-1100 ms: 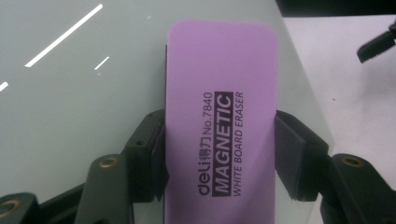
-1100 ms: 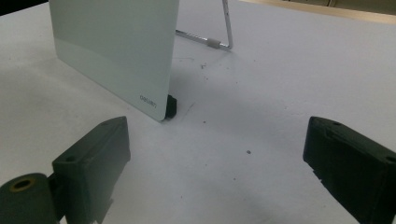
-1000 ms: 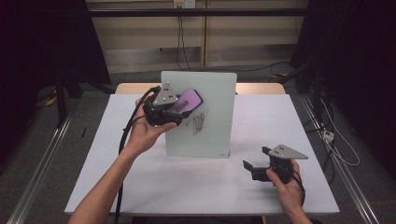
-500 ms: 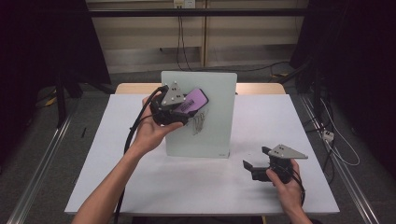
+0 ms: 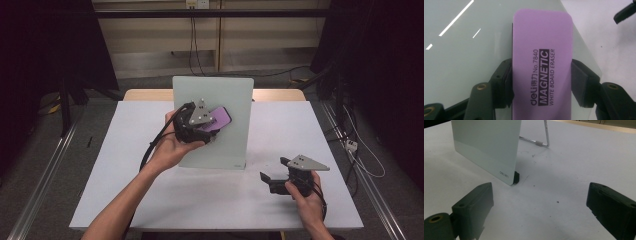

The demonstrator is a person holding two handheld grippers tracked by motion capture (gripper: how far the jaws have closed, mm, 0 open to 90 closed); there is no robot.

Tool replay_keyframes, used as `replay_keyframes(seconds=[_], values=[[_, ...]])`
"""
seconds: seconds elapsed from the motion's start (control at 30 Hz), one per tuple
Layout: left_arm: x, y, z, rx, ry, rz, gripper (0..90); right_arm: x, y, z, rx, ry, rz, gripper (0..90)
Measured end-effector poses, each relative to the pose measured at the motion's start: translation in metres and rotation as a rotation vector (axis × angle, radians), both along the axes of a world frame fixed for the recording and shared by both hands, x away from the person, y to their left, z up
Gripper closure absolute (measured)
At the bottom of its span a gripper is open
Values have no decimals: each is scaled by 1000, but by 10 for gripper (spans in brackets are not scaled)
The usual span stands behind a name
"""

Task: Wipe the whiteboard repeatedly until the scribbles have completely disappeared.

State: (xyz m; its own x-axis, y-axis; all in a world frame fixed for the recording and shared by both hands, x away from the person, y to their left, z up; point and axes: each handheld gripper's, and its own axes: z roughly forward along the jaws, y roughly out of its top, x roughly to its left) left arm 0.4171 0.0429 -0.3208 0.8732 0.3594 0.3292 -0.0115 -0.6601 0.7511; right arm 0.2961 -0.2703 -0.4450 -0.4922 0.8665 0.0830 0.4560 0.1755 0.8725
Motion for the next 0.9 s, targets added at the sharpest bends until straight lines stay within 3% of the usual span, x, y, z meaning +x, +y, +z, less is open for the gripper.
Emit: replay_keyframes(seconds=[0.53, 0.63, 0.73, 0.9], values=[[-12, -5, -37, 75, 71, -51, 410, 1, 1, -1, -2, 2, 4, 71], [-13, -5, -38, 68, 67, -53, 409, 1, 0, -1, -3, 1, 4, 72], [-10, -3, -37, 50, 90, -56, 410, 1, 0, -1, -1, 2, 4, 72], [-7, 8, -29, 41, 71, -40, 410, 0, 0, 0, 1, 0, 3, 71]])
